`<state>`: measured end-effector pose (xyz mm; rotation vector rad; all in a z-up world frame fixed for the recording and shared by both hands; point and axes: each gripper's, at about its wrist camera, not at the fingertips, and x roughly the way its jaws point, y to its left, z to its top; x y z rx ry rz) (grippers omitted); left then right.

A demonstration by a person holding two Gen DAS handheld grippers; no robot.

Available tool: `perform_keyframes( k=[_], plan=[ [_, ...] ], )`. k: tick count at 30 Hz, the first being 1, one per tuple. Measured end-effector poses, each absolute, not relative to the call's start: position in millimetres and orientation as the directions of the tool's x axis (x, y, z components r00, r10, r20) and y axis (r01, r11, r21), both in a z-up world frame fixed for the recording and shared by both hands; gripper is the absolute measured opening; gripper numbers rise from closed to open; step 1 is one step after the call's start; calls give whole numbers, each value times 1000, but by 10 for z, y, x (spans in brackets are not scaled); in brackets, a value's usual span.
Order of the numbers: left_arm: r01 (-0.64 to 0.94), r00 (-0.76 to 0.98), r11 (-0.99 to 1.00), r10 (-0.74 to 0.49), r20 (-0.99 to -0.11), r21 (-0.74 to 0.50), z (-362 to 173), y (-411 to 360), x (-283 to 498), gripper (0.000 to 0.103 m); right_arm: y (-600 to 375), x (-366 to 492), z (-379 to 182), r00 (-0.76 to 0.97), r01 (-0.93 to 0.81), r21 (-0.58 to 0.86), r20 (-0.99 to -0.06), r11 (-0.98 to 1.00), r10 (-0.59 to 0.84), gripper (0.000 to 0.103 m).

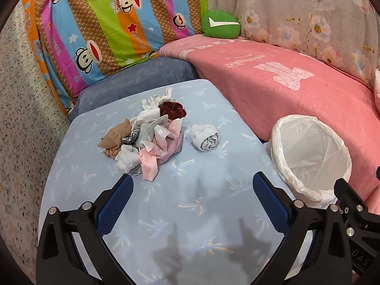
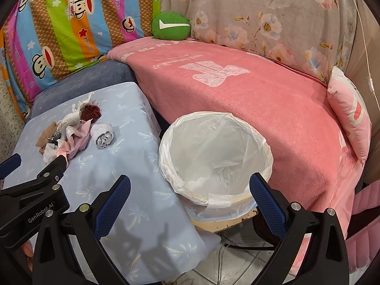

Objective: Organize soft objects

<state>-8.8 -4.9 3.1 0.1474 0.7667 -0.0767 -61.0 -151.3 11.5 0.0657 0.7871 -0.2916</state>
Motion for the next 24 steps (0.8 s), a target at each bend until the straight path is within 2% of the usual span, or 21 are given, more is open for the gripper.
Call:
perform_keyframes(
  k=[24],
  plan=[
    [126,719,986,-17,-695,106,52,-52,-66,96,-1503,-598,122,667,284,-55,-706,957,-238,98]
  ],
)
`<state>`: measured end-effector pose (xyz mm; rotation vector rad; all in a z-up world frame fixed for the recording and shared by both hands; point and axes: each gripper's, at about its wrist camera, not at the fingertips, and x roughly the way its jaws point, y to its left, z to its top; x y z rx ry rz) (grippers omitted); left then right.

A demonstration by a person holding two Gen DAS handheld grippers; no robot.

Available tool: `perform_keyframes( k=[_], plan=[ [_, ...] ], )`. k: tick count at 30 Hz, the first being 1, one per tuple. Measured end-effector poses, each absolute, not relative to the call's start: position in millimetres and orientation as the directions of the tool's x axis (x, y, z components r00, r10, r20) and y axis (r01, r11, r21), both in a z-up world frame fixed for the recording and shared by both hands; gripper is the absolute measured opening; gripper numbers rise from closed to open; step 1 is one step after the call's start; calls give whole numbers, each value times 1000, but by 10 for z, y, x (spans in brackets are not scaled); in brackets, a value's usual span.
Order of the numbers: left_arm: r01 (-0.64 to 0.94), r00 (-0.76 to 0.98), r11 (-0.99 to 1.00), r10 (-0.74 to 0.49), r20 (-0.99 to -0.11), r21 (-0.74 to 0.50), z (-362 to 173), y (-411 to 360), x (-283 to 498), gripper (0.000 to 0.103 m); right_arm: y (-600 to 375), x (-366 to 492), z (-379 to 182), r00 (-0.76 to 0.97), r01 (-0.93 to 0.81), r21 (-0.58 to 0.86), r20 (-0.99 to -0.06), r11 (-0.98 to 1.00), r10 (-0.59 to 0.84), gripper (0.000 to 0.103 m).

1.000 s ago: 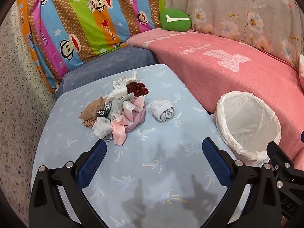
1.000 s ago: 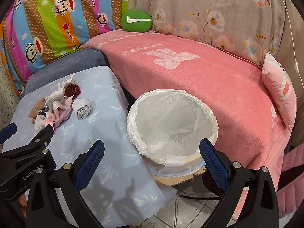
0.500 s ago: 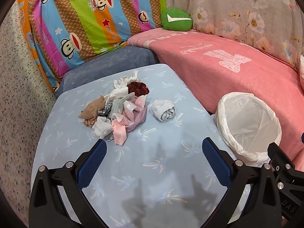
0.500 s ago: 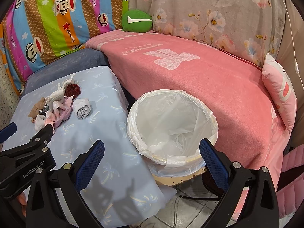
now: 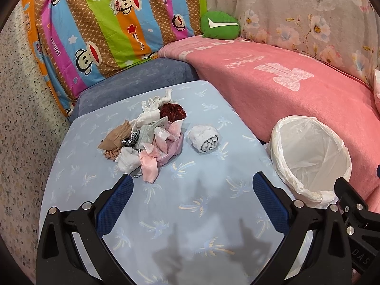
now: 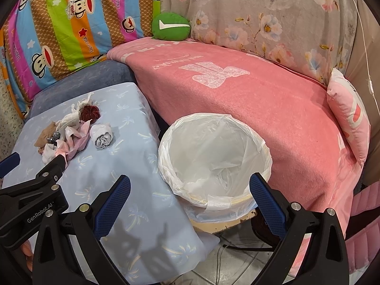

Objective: Organize soft objects

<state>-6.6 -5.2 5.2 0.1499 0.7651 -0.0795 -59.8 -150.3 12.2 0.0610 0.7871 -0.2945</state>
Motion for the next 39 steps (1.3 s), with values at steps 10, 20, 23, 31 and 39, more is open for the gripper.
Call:
perform_keyframes(
  k=[10,20,23,31,39],
  plan=[
    [126,719,986,-18,-694,106,53,-50,-64,96,-1507,-599,123,668,283,-55,-705,958,-238,98],
    [125,720,986,-17,-694,106,51,-51,-66,96,-1504,-598,123,668,283,-55,-705,958,-238,98],
    [126,719,986,-18,-694,105,52,-51,-60,96,-1503,-597,123,668,283,-56,-705,957,-239,98],
    [125,720,987,-18,-694,105,48,-55,-58,96,-1497,-589,126,667,281,-57,-706,958,-238,98],
    [125,715,988,-23,-699,95,24,-24,-43,96,-1487,-559,133,670,282,-58,-703,958,-240,98]
  ],
)
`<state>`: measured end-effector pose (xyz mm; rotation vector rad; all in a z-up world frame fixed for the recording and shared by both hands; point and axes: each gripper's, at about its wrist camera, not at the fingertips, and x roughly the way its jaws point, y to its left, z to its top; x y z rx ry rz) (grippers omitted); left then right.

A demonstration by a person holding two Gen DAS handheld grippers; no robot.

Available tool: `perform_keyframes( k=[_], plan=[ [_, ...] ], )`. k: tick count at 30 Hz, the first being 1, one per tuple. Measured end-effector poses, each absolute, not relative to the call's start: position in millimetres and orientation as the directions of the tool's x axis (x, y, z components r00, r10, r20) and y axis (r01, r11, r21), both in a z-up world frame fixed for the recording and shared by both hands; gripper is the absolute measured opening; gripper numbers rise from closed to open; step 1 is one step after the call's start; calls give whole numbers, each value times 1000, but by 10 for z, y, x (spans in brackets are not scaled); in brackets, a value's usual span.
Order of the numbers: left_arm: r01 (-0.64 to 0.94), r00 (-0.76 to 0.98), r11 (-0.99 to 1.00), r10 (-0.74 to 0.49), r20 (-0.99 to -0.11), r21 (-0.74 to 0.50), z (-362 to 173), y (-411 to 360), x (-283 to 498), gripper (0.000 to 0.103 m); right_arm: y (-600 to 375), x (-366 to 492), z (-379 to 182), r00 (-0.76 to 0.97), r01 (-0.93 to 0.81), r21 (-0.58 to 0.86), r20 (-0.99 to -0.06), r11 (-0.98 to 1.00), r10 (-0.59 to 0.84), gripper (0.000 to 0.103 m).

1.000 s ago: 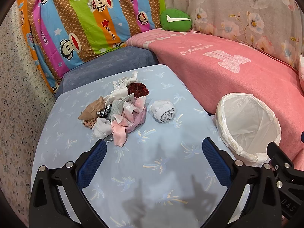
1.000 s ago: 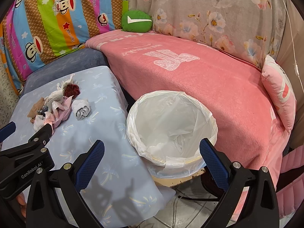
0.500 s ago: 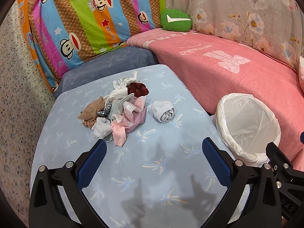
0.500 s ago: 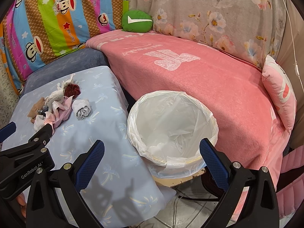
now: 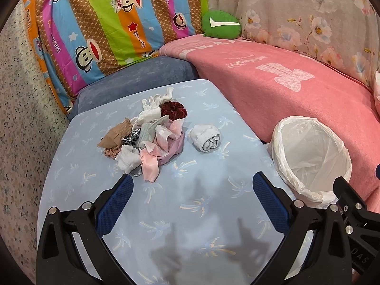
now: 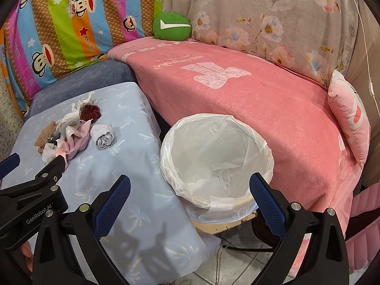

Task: Organize soft objects
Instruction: 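Grasp the grey rolled sock with the left tool while the right tool grasps the pink cloth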

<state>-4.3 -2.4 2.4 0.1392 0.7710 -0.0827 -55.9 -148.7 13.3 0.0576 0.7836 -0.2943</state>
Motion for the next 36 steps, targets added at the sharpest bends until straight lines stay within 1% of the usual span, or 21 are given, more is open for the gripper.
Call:
perform_keyframes(
  k=[5,8,15,21,28,32,36],
  plan=[
    [134,706,987,-33,-707,88,-18,23,-36,96,-1468,-527,126,671,287,-58,-700,956,-244,98],
    [135,719,988,-43,-693,79,-18,55,-38,96,-1463,-507,127,672,287,-56,-699,956,-242,98],
    [122,692,992,-53,-720,45,-99,241,132,96,-1385,-365,108,680,272,-48,-697,961,-227,98],
    [73,670,997,-26,-742,31,-221,579,375,96,-1224,-151,36,684,242,-40,-701,969,-200,98],
    [4,647,999,31,-762,44,-403,989,666,96,-989,179,-103,681,205,-2,-717,979,-144,98],
    [-20,623,999,32,-782,26,-512,1224,850,96,-804,378,-192,680,175,22,-725,984,-105,98],
    [-24,597,999,-6,-802,-26,-614,1429,1018,96,-579,560,-276,677,141,27,-732,990,-76,98]
  ],
)
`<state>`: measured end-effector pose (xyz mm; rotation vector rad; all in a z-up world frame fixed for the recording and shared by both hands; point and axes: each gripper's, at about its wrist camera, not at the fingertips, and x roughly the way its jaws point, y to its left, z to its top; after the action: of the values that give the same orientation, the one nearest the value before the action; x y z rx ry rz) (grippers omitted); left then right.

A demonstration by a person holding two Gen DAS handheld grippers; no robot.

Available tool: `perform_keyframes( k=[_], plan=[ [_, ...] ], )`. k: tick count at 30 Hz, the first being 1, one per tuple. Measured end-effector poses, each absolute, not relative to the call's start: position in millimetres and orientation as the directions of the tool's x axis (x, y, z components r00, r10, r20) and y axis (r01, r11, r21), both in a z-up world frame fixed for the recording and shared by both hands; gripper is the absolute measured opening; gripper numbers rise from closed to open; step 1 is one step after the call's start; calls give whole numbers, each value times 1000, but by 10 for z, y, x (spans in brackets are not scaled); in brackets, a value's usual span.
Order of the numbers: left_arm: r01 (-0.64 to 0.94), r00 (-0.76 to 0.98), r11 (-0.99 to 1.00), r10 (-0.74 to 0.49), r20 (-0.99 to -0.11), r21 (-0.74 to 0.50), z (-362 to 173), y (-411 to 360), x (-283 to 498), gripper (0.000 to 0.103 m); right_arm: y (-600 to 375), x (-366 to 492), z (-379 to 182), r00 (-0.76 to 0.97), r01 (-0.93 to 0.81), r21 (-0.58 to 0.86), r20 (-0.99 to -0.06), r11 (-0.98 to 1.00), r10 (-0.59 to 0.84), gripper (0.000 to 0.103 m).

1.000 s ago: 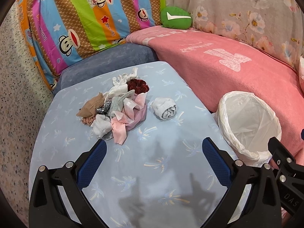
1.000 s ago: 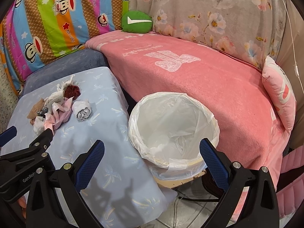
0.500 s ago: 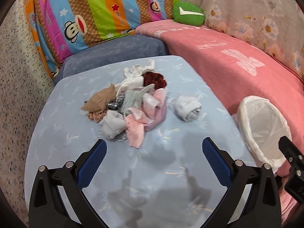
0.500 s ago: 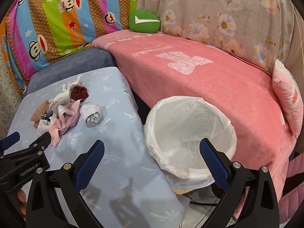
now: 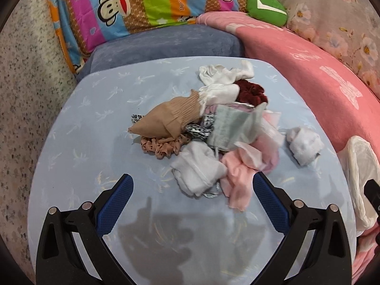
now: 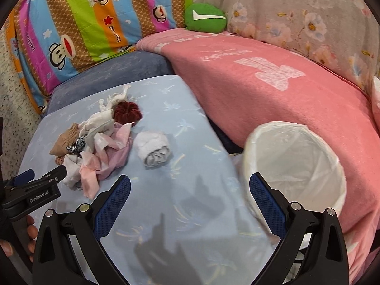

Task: Organize soft objects
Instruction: 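Grasp the grey rolled sock with the left tool while the right tool grasps the pink cloth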

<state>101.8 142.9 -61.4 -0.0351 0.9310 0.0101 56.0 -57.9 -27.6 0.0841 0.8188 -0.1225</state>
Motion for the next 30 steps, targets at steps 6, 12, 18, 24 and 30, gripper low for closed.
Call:
perform_keyframes(
  k=[6,12,18,24,30],
  plan=[
    [-20,589,996,-59,-806,-87,-710,1620,1171,95,-306,829,-368,670,109,16,-740,994,-62,94],
    [16,553,983,-161,-817,-183,-818,1715,1289,72,-19,1015,-484,643,54,43,-766,998,-2,82],
    [68,492,960,-270,-828,-272,-941,1733,1371,43,335,1079,-686,587,-36,74,-805,997,81,64],
    [95,493,953,-295,-819,-287,-901,1770,1334,31,643,1114,-877,541,-101,115,-827,988,151,57],
    [102,500,958,-282,-818,-268,-855,1804,1297,31,818,1237,-1123,485,-125,141,-855,982,184,35]
  ],
)
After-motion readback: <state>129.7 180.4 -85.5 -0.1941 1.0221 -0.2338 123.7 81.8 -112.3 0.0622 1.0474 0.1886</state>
